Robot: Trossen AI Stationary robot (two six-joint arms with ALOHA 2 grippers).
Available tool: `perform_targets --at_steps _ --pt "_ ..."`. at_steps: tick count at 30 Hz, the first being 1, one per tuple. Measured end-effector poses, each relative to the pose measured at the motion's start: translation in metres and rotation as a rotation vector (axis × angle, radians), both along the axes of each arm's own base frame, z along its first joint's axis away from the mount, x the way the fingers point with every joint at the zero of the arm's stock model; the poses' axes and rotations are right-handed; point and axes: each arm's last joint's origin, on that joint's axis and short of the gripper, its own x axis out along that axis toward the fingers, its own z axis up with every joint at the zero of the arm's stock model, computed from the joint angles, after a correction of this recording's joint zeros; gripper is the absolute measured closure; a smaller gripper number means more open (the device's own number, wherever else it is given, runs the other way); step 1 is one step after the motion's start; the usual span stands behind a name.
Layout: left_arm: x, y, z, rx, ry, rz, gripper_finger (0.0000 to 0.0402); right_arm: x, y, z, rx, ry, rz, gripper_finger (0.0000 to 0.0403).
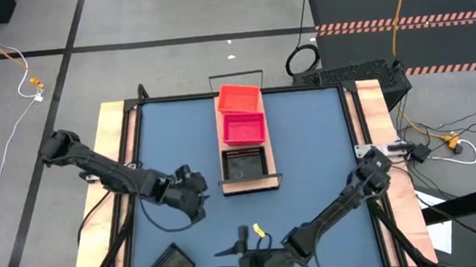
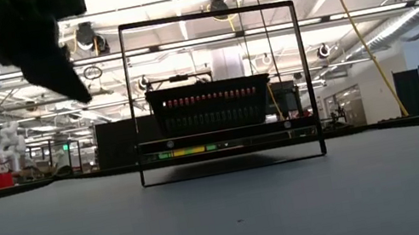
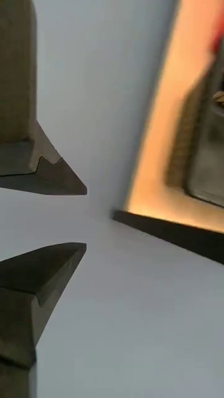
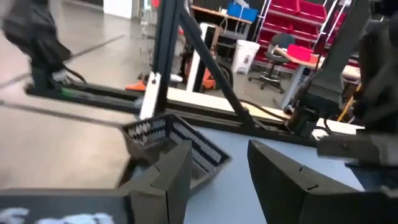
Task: Stack baskets on shelf by color
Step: Stack the black bin on the stacked black bins on the shelf
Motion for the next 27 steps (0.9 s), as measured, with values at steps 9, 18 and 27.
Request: perform_targets --at_steps 9,18,27 --pt "0.009 -0.016 0.028 0.025 -0.153 -0.068 0.0266 0.011 -0.013 -0.022 -0.11 0.109 0.018 0.0254" --pt "-0.009 -0.053 0.039 0.07 -0.232 -0.119 0.0266 0.018 -0.028 -0.027 -0.041 0.097 -0.011 0.0274" --pt "-0.046 -0.099 0.043 0.097 -0.361 -0.169 0.0266 0.04 -0.065 -0.028 0.283 0.121 -0.016 0.0281"
